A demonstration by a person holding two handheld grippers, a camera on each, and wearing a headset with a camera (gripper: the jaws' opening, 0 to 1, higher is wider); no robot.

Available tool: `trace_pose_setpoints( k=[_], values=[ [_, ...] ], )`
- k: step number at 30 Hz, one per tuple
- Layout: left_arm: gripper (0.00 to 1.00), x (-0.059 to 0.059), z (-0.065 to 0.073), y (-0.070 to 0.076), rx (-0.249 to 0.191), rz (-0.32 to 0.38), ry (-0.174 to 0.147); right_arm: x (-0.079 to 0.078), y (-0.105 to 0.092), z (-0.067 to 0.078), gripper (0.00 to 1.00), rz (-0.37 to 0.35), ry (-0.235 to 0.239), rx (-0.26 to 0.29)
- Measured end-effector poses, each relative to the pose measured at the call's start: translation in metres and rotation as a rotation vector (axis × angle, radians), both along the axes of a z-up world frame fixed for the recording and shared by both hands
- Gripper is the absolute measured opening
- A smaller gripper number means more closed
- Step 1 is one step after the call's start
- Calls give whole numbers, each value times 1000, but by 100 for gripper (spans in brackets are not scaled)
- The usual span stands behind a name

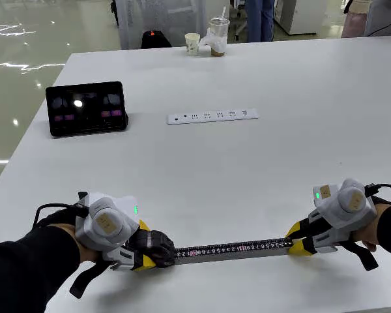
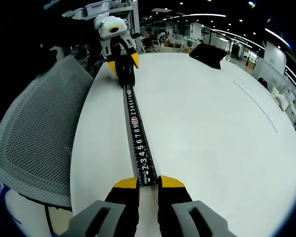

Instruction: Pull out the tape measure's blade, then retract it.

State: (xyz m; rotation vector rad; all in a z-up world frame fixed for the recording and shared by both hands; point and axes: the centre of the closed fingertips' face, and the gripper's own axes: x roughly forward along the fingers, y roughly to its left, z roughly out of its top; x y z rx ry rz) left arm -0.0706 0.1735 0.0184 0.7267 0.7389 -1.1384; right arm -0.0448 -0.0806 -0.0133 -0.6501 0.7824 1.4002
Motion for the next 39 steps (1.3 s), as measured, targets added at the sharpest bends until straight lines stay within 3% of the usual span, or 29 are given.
trace_pose_setpoints(
  k=[9,11,14,22,27,39],
  values=[
    [31,0,0,0,-9,-1,-6,0,1,1,11,-2,12,-9],
    [32,0,0,-1,-2,-26,-32,0,1,1,11,2,15,-15],
    [32,-1,0,-2,-1,-28,-41,-1,2,1,12,14,14,-31],
    [32,0,0,-2,0,-31,-34,0,1,0,12,16,17,-52],
    [31,1,1,1,-3,-27,-3,0,1,0,12,-7,20,-52],
    [31,0,1,1,14,-27,8,-1,2,1,13,7,12,-58]
  ],
)
